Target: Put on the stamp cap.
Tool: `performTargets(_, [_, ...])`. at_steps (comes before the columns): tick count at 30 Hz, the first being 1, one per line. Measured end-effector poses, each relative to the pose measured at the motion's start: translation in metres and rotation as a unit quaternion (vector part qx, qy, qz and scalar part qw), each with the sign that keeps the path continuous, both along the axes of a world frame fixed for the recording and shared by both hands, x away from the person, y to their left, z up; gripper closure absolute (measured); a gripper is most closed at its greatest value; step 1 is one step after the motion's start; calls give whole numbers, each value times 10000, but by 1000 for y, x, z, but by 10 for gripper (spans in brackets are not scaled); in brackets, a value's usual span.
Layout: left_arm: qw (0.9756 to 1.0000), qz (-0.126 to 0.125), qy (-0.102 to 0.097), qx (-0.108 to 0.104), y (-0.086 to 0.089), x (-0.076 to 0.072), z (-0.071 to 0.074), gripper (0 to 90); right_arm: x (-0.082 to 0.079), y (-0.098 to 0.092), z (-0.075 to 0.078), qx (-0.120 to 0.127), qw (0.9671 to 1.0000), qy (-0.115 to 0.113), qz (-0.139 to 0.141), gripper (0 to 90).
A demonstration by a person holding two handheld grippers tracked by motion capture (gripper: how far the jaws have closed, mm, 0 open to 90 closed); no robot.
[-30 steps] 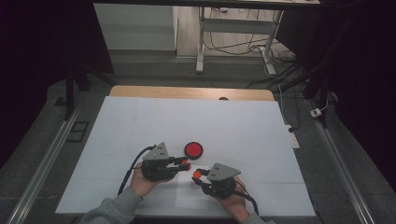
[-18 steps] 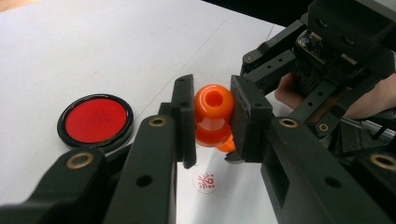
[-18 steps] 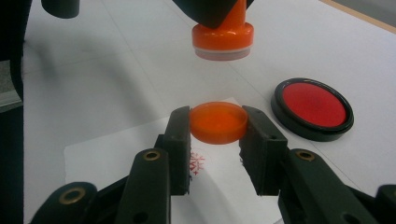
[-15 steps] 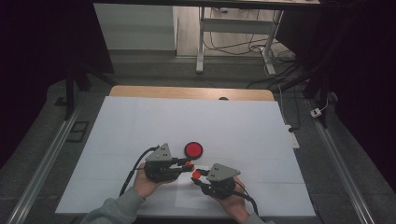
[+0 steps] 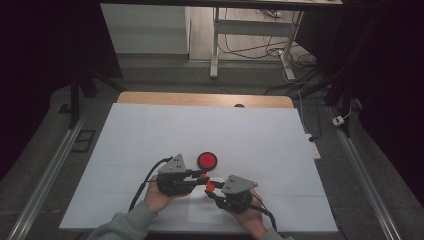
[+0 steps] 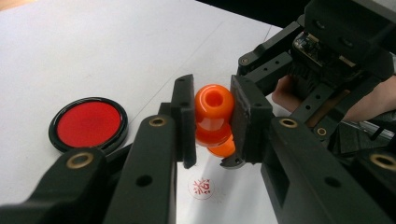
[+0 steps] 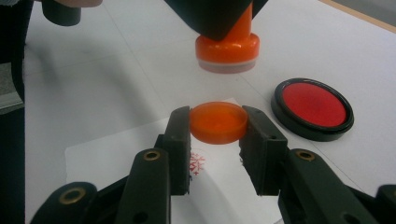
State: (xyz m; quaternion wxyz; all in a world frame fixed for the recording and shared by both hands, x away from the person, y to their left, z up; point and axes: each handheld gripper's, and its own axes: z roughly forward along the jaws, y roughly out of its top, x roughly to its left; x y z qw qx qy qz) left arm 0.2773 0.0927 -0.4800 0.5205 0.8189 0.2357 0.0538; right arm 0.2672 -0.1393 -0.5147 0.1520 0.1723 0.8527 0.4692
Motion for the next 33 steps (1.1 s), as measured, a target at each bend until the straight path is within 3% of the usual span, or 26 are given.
performTargets(33, [9998,-161,80,88,-13,0,-9,722,1,-3,1,231,9997,63,-62,639])
